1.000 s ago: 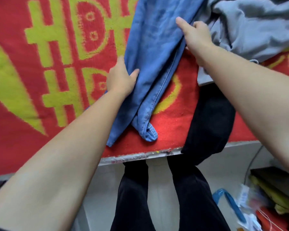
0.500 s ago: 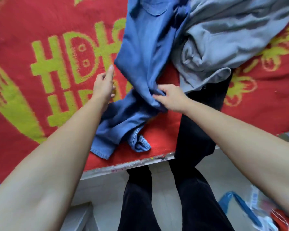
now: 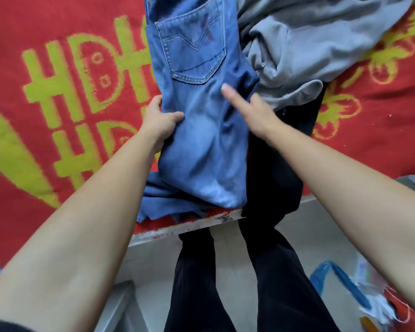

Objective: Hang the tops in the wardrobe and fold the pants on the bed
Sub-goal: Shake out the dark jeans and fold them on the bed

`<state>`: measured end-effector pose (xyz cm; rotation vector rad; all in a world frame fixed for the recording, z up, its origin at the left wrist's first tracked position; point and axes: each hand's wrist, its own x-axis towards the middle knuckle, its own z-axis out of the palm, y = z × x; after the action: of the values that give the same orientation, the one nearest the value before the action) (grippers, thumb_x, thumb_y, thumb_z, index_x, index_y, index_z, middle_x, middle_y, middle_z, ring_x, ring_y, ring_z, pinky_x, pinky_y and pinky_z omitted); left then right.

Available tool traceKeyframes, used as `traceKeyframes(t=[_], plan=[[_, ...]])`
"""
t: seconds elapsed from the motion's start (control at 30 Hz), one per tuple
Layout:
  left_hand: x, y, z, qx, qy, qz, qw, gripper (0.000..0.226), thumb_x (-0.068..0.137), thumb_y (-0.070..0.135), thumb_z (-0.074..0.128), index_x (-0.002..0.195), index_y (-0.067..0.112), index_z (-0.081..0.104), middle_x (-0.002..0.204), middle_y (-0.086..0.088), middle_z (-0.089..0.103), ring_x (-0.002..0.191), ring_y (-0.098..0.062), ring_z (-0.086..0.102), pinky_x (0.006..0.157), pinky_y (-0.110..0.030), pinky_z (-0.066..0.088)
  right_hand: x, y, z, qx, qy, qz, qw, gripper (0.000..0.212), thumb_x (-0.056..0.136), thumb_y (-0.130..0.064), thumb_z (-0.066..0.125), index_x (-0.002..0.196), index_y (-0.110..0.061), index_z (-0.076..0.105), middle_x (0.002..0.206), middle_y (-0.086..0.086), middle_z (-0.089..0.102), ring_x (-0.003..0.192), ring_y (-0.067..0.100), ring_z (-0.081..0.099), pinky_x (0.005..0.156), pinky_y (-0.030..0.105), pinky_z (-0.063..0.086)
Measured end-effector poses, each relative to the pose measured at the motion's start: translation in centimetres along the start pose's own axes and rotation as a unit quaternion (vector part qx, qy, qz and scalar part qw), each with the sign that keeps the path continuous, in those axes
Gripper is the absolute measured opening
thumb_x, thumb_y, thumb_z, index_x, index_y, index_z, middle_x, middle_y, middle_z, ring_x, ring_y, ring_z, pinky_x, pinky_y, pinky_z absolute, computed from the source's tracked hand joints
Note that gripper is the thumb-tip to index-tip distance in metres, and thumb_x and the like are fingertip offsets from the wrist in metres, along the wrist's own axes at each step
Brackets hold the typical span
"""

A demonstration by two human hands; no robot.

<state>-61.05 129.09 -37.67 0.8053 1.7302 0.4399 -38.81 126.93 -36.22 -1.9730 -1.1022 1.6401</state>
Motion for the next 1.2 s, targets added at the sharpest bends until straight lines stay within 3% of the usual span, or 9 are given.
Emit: traceKeyframes(t=[0.17,0.3,0.4,0.5,0.6,0.77,0.93,1.13,1.2], plan=[[-2.8,-3.7,-0.9,0.095,-0.091,-0.059,0.990,0.045,0.078,-0.001,0.074,0.119,0.007,0.057,0.111,-0.012,0.069,0.090,-0.021,0.065,0.081,-0.039,0.055,4.1,-3.6,1.2,-0.105,0.157,-0.019,0.982,0.102,0.072,-0.079,0.060,0.149,-0.016,0.037,0.143,0.003,0.052,0.132,0.019,0.049,0.111,0.036,0.037],[-3.6,-5.5,-3.1,0.194,-0.170,-0.121,0.959,0.046,0.074,0.011,0.083,0.114,0.003,0.062,0.116,-0.017,0.068,0.102,-0.030,0.067,0.090,-0.046,0.054,4.2,-3.0,2.0,-0.270,0.037,-0.067,0.960,0.077,0.080,-0.029,0.070,0.149,-0.021,0.038,0.145,0.003,0.053,0.132,0.023,0.050,0.108,0.031,0.039],[-3.6,-4.4,-5.1,0.220,-0.189,-0.170,0.942,0.057,0.062,0.053,0.088,0.095,0.012,0.065,0.084,-0.006,0.065,0.068,-0.021,0.057,0.064,-0.031,0.045,3.1,-1.4,1.8,-0.219,-0.056,-0.055,0.972,0.072,0.073,-0.017,0.083,0.137,-0.019,0.052,0.127,0.002,0.061,0.108,0.017,0.059,0.096,0.030,0.048],[-2.0,-1.5,-5.5,0.091,-0.058,-0.166,0.980,0.075,0.065,0.090,0.053,0.106,0.027,0.061,0.080,0.002,0.051,0.068,-0.017,0.047,0.067,-0.029,0.040,2.0,-0.9,0.8,-0.247,-0.154,-0.073,0.954,0.048,0.071,-0.008,0.085,0.110,-0.022,0.060,0.096,-0.011,0.065,0.084,0.008,0.056,0.068,0.013,0.045],[1.0,1.6,-5.2,-0.007,0.175,-0.125,0.977,0.090,0.080,0.081,0.037,0.137,0.013,0.052,0.129,-0.005,0.059,0.116,-0.027,0.057,0.101,-0.044,0.044,0.9,-0.4,1.2,-0.286,-0.214,-0.111,0.928,0.041,0.074,0.005,0.070,0.091,-0.028,0.053,0.065,-0.021,0.062,0.061,-0.006,0.056,0.060,0.006,0.039],[1.2,6.4,-3.2,0.006,0.038,-0.176,0.984,0.120,0.053,0.095,0.048,0.144,0.017,0.043,0.132,-0.002,0.056,0.110,-0.032,0.060,0.096,-0.052,0.048,-0.3,0.1,3.3,-0.362,-0.260,-0.152,0.882,0.059,0.076,-0.004,0.065,0.130,-0.026,0.061,0.089,0.012,0.058,0.078,0.026,0.053,0.074,0.035,0.048],[1.2,5.0,-2.2,-0.055,0.032,-0.154,0.986,0.030,0.082,0.035,0.069,0.102,0.015,0.058,0.075,-0.001,0.060,0.047,-0.014,0.057,0.066,-0.035,0.057,1.1,-0.9,1.7,-0.279,-0.293,-0.017,0.914,0.042,0.085,-0.018,0.056,0.126,-0.018,0.067,0.087,-0.006,0.061,0.076,0.007,0.054,0.069,0.014,0.044],[1.0,2.3,-2.8,-0.101,-0.012,-0.113,0.988,0.031,0.097,0.039,0.058,0.124,0.025,0.053,0.107,0.002,0.072,0.083,-0.019,0.072,0.063,-0.033,0.060,3.5,-3.7,1.7,-0.140,0.000,-0.037,0.989,0.054,0.093,-0.059,0.038,0.106,-0.015,0.065,0.102,0.001,0.063,0.100,0.023,0.060,0.095,0.038,0.048],[0.7,1.9,-3.1,-0.112,-0.025,-0.089,0.989,0.029,0.100,0.033,0.055,0.127,0.026,0.054,0.111,0.001,0.071,0.086,-0.018,0.071,0.060,-0.030,0.058,4.1,-5.2,2.5,-0.057,-0.017,-0.025,0.998,0.062,0.083,-0.076,0.042,0.107,-0.024,0.066,0.103,-0.007,0.065,0.106,0.017,0.063,0.096,0.039,0.050]])
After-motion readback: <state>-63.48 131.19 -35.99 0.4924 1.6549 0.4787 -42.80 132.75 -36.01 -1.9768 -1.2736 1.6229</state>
